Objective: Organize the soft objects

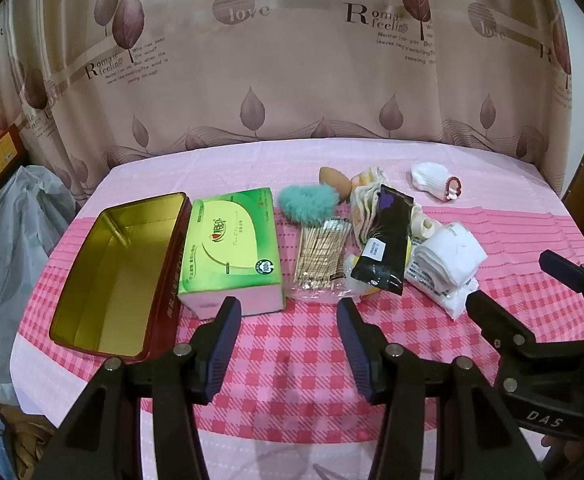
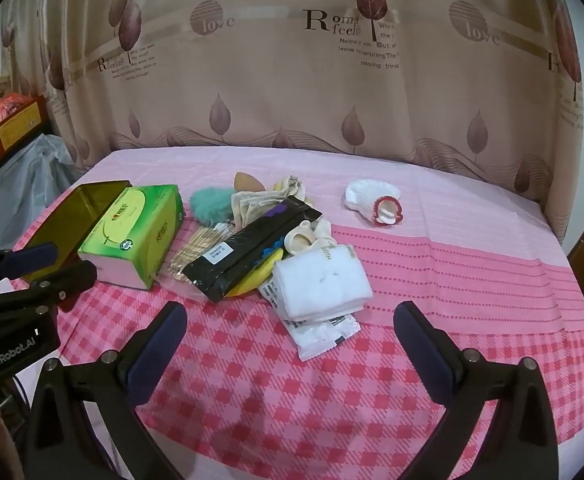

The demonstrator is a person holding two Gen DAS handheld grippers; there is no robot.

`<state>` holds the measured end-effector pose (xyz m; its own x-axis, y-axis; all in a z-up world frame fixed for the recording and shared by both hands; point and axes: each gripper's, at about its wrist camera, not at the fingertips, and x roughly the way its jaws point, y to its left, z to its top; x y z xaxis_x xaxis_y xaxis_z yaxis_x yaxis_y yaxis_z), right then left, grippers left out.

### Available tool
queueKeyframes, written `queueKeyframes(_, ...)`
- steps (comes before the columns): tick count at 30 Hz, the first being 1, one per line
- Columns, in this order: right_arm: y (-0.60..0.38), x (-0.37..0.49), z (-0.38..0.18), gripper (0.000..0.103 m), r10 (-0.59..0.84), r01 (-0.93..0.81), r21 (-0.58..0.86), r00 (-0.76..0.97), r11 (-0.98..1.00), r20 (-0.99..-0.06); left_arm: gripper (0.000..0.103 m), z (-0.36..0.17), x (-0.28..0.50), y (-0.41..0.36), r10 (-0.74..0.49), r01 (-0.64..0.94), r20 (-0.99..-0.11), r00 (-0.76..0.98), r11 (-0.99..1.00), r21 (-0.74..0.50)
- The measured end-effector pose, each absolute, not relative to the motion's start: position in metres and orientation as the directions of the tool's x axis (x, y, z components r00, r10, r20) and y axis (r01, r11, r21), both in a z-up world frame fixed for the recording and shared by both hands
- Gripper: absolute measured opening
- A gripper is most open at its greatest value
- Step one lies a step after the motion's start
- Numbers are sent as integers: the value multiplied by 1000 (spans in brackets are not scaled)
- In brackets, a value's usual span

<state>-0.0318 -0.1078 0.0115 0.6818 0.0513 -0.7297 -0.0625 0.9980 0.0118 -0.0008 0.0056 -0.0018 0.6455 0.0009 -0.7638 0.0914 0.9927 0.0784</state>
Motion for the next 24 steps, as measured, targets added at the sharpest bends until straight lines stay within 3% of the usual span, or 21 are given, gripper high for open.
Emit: queueKeyframes(24, -109, -32, 11, 102, 52, -68, 8, 683, 998, -728, 51, -10, 3, 6, 7, 89, -778, 628, 993, 80)
